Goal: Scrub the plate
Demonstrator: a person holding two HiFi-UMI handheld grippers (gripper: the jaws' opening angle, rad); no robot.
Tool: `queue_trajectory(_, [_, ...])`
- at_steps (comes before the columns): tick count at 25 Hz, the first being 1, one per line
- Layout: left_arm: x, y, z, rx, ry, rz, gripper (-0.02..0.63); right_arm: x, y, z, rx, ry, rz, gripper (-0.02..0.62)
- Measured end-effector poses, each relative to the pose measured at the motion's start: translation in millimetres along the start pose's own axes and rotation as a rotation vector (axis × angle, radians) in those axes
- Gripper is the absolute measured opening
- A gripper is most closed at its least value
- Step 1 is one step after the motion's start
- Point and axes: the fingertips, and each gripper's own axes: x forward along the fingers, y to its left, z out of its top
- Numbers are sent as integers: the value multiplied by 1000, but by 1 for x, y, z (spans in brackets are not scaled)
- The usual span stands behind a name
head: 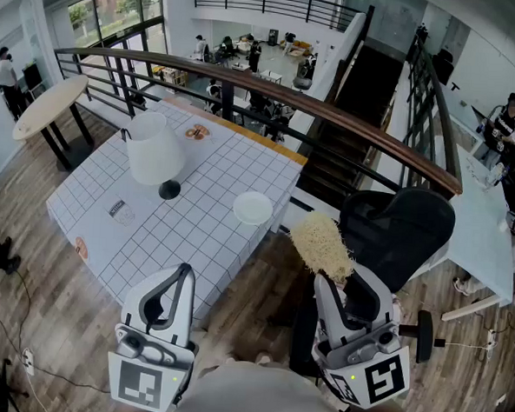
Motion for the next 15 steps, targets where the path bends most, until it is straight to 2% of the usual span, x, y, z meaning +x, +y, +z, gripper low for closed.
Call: queue_trajectory(15, [9, -21, -14, 8, 60, -5, 12, -7, -17, -14, 50, 26, 19, 117])
